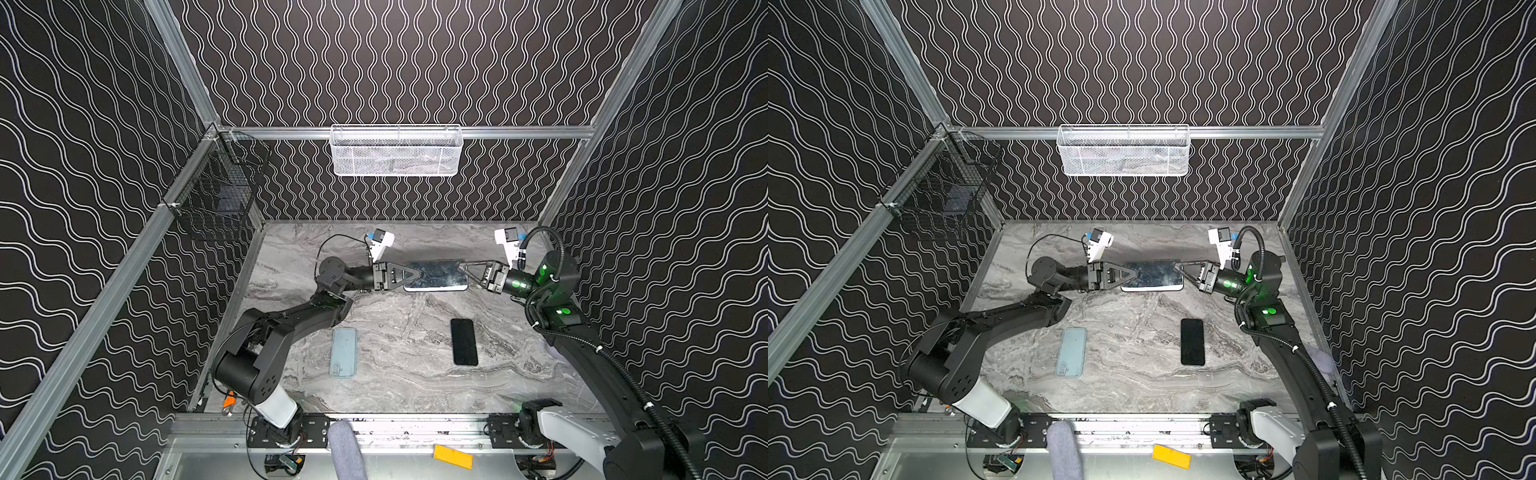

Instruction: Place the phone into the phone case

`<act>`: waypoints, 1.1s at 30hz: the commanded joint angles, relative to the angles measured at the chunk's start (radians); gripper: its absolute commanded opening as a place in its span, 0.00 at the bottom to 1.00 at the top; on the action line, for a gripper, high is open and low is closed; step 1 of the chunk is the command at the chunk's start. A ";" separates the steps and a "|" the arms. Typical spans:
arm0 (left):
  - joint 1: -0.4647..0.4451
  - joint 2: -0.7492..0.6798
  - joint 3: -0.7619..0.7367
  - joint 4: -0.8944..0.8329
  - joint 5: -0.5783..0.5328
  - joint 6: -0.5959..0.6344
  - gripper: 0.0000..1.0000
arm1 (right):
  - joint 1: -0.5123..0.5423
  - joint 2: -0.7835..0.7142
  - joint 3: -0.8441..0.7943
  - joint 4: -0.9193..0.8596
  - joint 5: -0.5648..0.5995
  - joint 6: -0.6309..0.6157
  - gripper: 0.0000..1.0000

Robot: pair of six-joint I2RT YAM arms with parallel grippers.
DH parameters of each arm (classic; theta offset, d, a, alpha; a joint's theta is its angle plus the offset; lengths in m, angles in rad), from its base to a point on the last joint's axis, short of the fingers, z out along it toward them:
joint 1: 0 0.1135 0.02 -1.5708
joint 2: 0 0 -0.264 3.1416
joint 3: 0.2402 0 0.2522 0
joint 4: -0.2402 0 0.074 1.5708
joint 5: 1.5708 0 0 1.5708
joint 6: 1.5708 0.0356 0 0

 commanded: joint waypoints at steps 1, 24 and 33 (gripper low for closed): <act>0.000 -0.007 0.004 0.006 -0.015 0.023 0.00 | 0.002 0.001 0.014 0.015 0.025 -0.027 0.00; 0.024 -0.202 0.056 -0.469 -0.452 0.175 0.00 | 0.001 -0.216 -0.224 0.339 0.255 0.192 0.71; -0.025 -0.292 0.107 -0.734 -0.572 0.306 0.00 | 0.097 -0.240 -0.383 0.528 0.343 0.270 0.73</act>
